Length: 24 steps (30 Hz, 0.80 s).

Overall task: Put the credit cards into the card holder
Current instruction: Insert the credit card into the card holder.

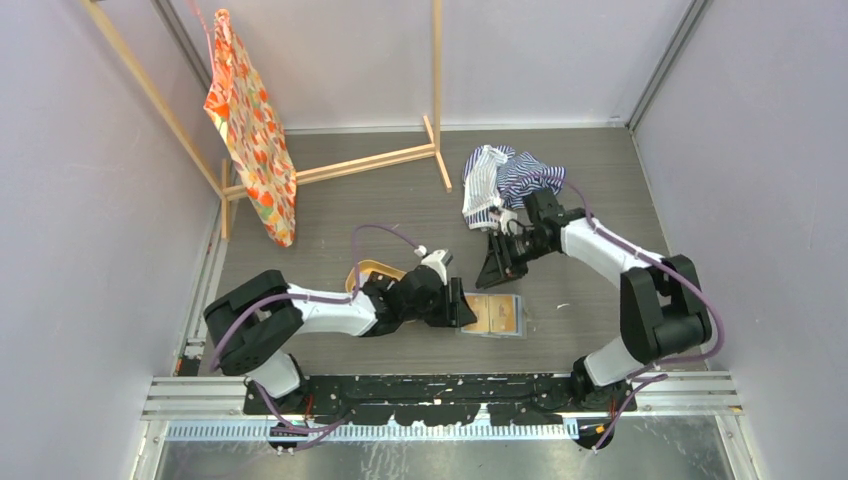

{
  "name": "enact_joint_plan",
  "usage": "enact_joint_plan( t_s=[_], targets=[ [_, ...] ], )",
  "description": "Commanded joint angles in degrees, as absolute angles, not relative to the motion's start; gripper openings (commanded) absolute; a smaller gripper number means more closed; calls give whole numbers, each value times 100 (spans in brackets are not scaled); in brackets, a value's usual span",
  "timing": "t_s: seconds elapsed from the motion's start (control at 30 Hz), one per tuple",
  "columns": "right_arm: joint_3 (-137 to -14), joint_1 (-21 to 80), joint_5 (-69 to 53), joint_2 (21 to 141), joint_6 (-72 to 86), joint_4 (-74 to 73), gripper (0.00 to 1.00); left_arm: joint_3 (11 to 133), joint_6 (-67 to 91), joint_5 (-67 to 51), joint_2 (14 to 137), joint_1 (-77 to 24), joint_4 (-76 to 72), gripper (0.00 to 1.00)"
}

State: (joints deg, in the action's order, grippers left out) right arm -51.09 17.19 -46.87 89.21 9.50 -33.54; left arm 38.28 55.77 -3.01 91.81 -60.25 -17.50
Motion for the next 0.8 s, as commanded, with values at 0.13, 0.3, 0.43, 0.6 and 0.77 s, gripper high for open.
enact_joint_plan(
  t_s=[0.13,0.3,0.43,0.6,0.77],
  targets=[
    [-6499,1643,-4890,8293,-2891,-5687,33,3627,4624,381,7758,-6003,-1819,53],
    [-6116,1690,-5200,8131,-4589,-5893,27,3631,3939,931,6918,-5982,-1498,63],
    [-5618,2007,-4868,8096,-4813,-5402,18,3148,4303,936,6482,-5735,-2013,100],
    [-5666,2466,-3945,8676,-4265,-4919,10,2582,4975,45,6505,-5463,-2947,99],
    [-5912,2755,-3331,9359,-3826,-4873,7,2268,5628,-447,6949,-5474,-3737,83]
  ],
)
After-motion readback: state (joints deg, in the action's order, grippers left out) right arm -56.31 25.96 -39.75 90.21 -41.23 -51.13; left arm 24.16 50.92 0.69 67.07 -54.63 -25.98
